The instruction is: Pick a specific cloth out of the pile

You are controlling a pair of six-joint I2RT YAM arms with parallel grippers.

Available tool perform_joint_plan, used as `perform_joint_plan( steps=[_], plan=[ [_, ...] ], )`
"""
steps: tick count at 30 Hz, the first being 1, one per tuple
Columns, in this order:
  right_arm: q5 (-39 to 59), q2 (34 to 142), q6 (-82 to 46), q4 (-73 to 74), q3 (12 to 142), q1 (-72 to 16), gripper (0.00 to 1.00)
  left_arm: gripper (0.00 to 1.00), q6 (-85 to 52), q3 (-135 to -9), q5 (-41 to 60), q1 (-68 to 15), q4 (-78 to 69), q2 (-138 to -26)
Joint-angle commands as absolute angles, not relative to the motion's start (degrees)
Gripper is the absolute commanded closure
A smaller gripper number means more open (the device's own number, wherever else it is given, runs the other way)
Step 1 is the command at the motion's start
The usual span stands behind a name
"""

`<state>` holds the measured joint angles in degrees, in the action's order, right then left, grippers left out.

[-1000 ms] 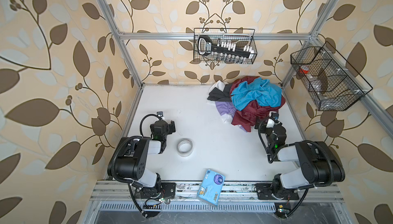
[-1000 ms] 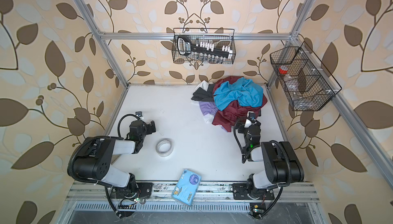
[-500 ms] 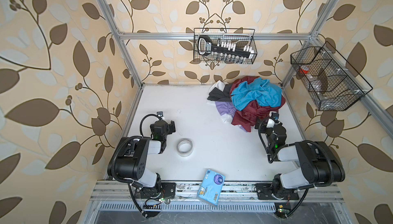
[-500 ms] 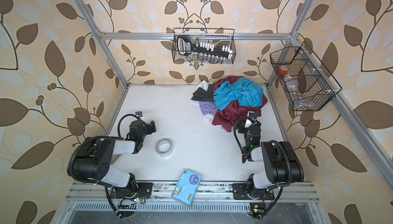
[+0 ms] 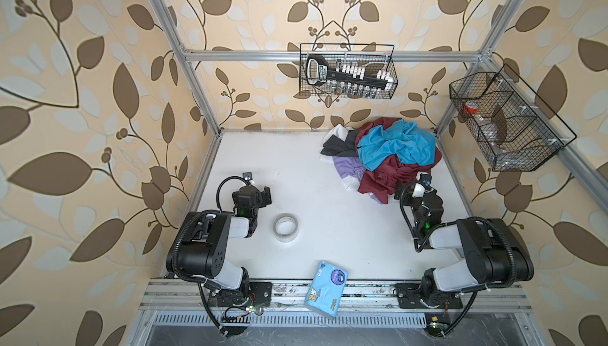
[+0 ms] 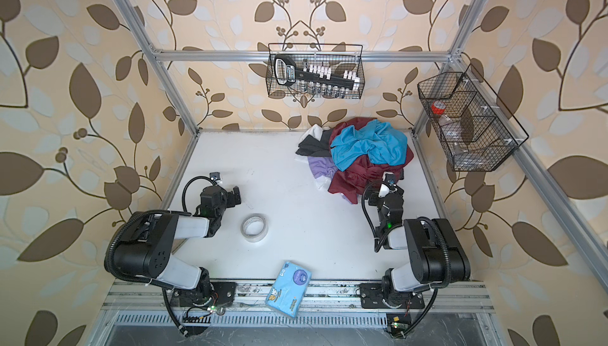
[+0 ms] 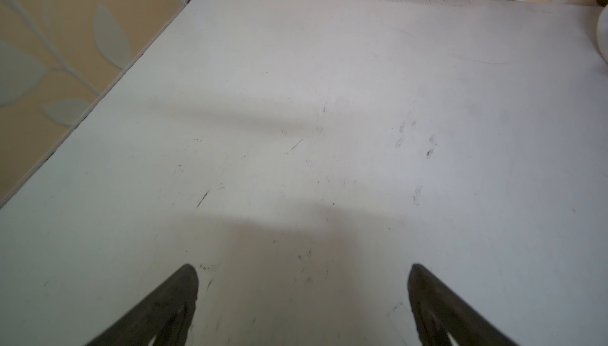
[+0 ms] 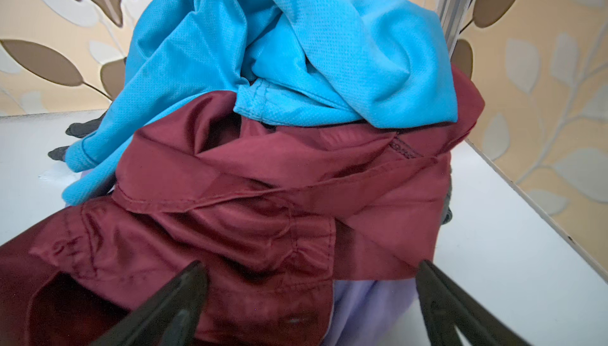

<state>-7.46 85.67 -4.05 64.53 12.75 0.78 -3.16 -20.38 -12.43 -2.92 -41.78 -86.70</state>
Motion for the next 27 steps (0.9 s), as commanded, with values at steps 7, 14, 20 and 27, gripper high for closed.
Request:
perform_joint_plan(
  steps=[7,14,20,27],
  plan=[
    [-8.05,81.19,-4.05,59.2,14.73,0.18,0.0,0.01,-2.73,-21.25,-12.65,-2.66,-43.66,-85.27],
    [-8.8,70.35,-7.11,38.31,19.62,0.02,0.0,0.01,-6.02,-25.93,-21.41,-2.48,-27.09,-75.35],
    [-10.82,65.04,-9.38,19.86,27.62,-0.7,0.0,0.01,-6.73,-26.05,-12.93,-2.46,-17.63,-61.13],
    [-13.65,59.55,-9.8,1.05,38.75,-4.56,0.0,0.01,-4.95,-29.5,10.68,-5.11,-9.79,-53.38]
  ],
)
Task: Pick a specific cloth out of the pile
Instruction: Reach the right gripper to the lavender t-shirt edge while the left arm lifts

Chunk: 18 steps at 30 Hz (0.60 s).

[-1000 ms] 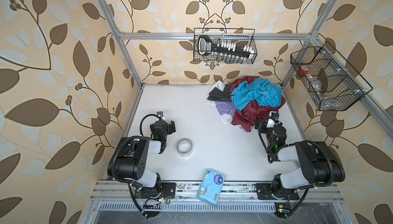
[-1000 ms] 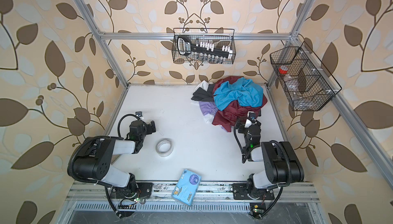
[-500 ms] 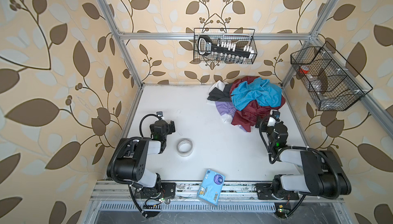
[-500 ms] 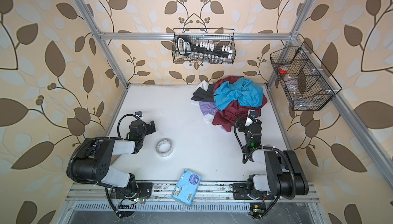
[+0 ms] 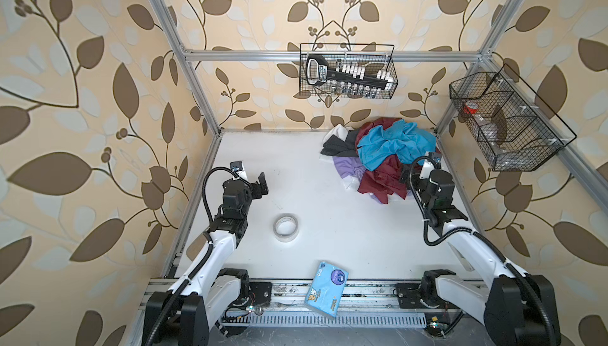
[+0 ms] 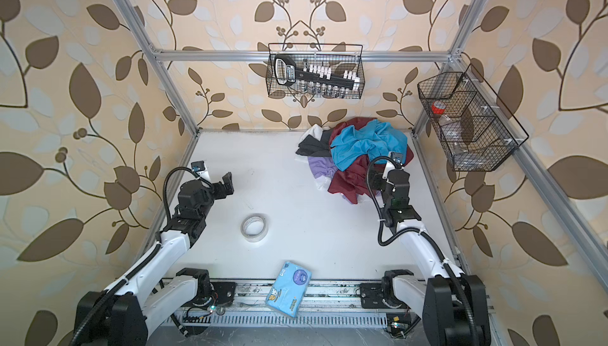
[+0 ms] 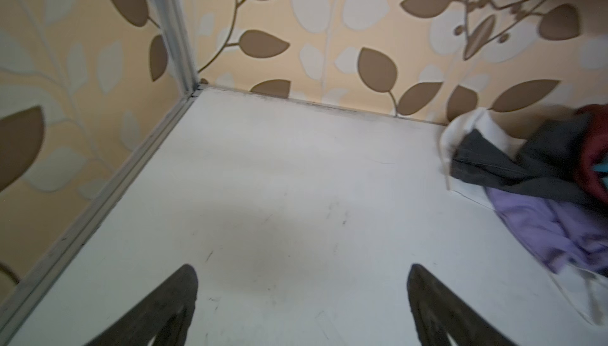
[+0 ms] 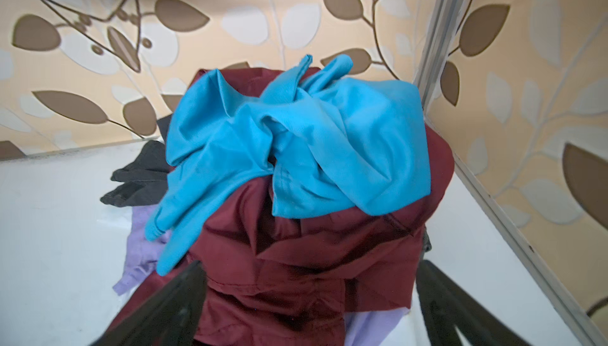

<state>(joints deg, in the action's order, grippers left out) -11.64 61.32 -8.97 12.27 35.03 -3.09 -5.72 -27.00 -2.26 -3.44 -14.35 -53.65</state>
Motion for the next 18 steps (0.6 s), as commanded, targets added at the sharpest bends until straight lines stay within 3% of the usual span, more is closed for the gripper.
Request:
perform_joint_plan(
  steps=[1,7,13,18],
  plan=[
    [-13.43,59.17,-9.76,-0.67,40.14,-5.5,0.01,0.01,-4.02,-30.34,14.28,-6.23,-8.7,-53.88],
    [-12.58,61.08,-10.39,-9.04,48.14,-14.42,0.0,0.01,-3.38,-33.64,34.01,-8.43,-7.6,-55.46],
    [-15.14,74.59,-8.64,-16.14,59.72,-25.25,0.01,0.01,-1.44,-33.98,46.53,-10.09,-7.92,-55.89],
    [-6.0,86.55,-7.91,-16.96,67.53,-26.46,0.14,0.01,-0.66,-34.45,50.21,-10.71,-7.9,-55.92]
  ],
)
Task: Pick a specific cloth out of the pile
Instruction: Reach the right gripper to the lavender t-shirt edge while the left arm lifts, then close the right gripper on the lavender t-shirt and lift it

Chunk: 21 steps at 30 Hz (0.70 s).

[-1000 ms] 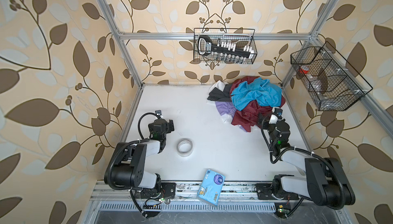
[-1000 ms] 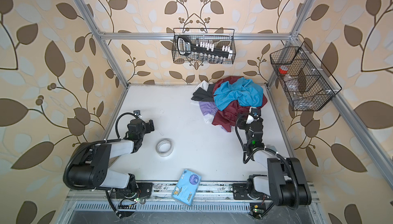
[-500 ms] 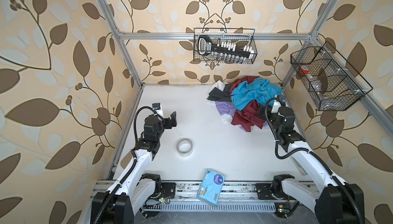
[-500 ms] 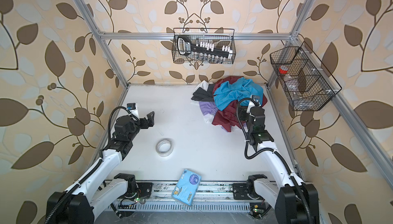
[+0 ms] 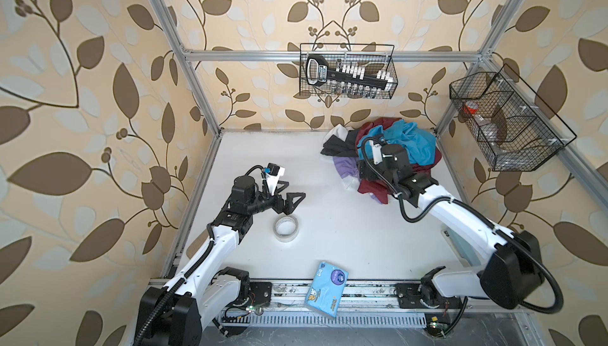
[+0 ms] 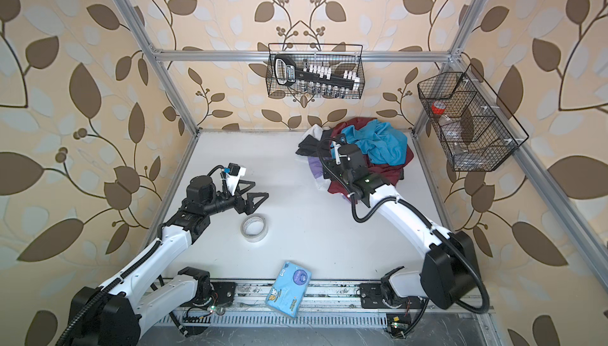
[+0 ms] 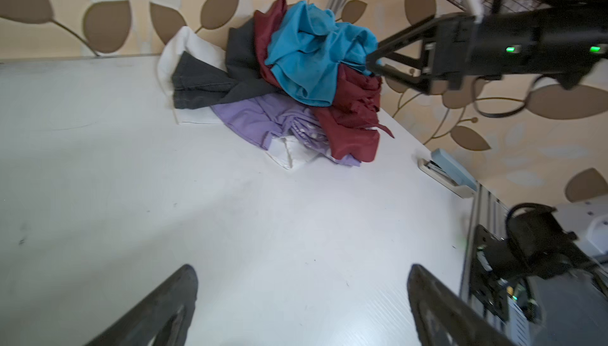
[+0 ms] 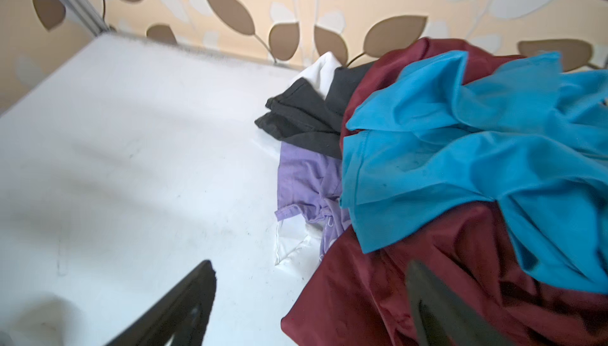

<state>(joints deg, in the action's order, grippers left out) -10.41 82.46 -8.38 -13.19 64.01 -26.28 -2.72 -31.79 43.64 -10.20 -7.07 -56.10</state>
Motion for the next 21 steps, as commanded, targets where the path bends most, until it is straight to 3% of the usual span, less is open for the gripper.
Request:
perform_joint_plan(
  steps=[1,11,21],
  plan=[
    [-5.1,89.09,-7.78,-17.16,69.26,-26.58,0.16,0.01,-0.55,-34.41,50.48,-10.79,-7.83,-55.77],
    [-8.3,114.75,-6.5,-29.62,91.75,-26.88,0.37,0.01,1.1,-34.01,52.73,-11.06,-7.84,-55.63],
    [-14.36,121.86,-7.54,-33.53,95.64,-26.07,0.47,0.01,1.45,-34.65,53.79,-11.25,-7.38,-55.99]
  ],
)
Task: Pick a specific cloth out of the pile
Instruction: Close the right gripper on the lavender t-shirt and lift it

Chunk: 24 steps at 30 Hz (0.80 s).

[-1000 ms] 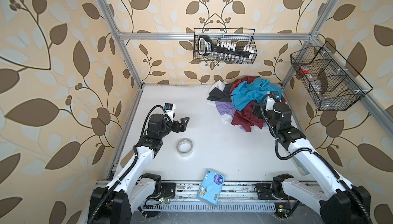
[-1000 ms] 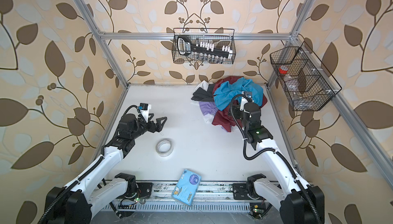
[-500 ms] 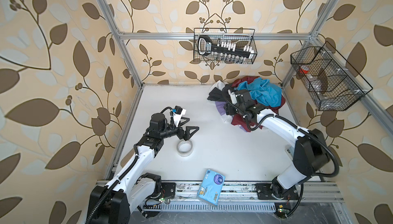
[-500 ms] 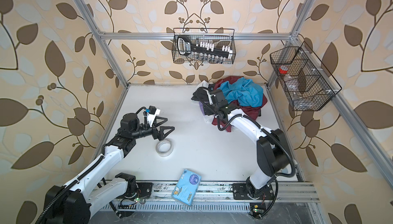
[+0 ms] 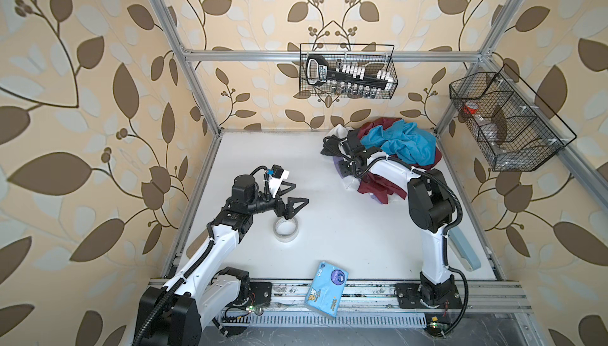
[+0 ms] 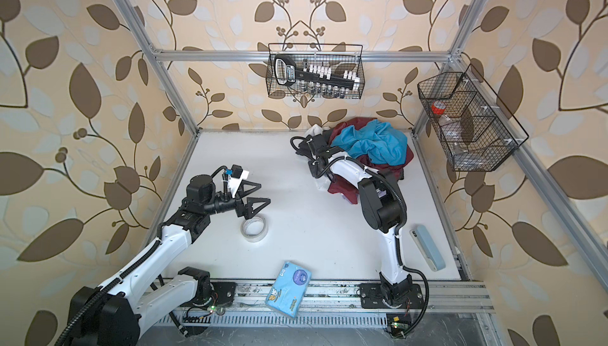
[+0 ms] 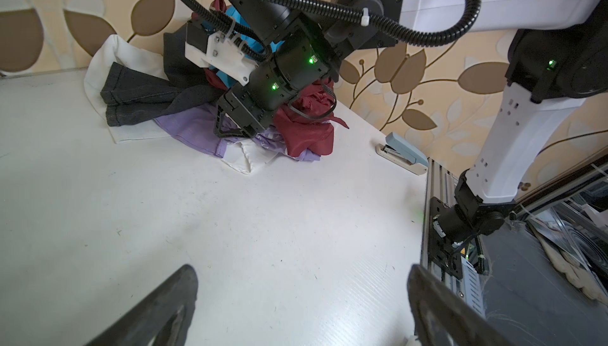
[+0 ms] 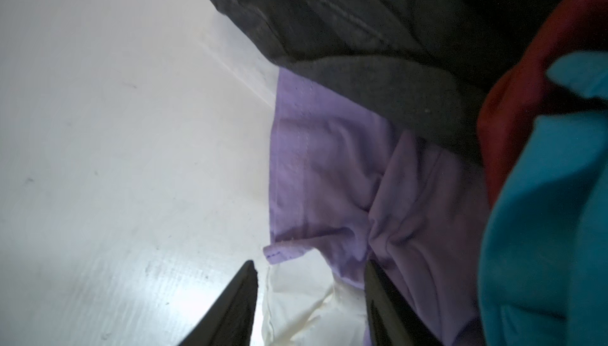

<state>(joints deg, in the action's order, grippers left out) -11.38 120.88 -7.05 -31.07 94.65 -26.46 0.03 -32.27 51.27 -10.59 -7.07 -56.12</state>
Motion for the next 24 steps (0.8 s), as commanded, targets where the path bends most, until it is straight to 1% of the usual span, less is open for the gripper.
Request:
perform_joint_plan(
  steps=[1,6,10,16,19,20,22,23,24],
  plan=[
    [-14.08,121.91,-7.64,-33.55,95.39,-25.63,0.47,0.01,1.41,-34.65,53.79,-11.25,-7.47,-55.99],
    [-14.64,123.24,-7.91,-33.66,95.14,-23.66,0.46,0.01,1.43,-34.58,53.27,-11.43,-7.73,-56.25],
    [-17.39,124.15,-7.73,-33.84,95.62,-23.21,0.43,0.01,1.51,-34.56,53.17,-11.47,-7.73,-56.18],
    [-18.52,125.46,-7.73,-34.1,95.89,-21.98,0.39,0.01,1.64,-34.49,53.09,-11.59,-7.73,-56.16],
    [-18.7,126.07,-7.73,-34.02,96.03,-21.72,0.34,0.01,1.67,-34.52,52.83,-11.6,-7.6,-56.24],
    [-18.7,126.44,-7.73,-34.01,96.32,-21.71,0.33,0.01,1.73,-34.52,52.74,-11.6,-7.65,-56.25],
    [-18.78,127.36,-7.65,-34.01,97.17,-21.75,0.34,0.01,1.69,-34.49,52.56,-11.6,-7.64,-56.42],
    [-18.76,127.72,-7.71,-34.01,97.46,-21.77,0.39,0.01,1.72,-34.54,52.52,-11.6,-7.6,-56.43],
    [-18.89,128.07,-7.8,-34.01,97.74,-21.72,0.48,0.01,1.68,-34.61,52.51,-11.6,-7.56,-56.51]
  ],
)
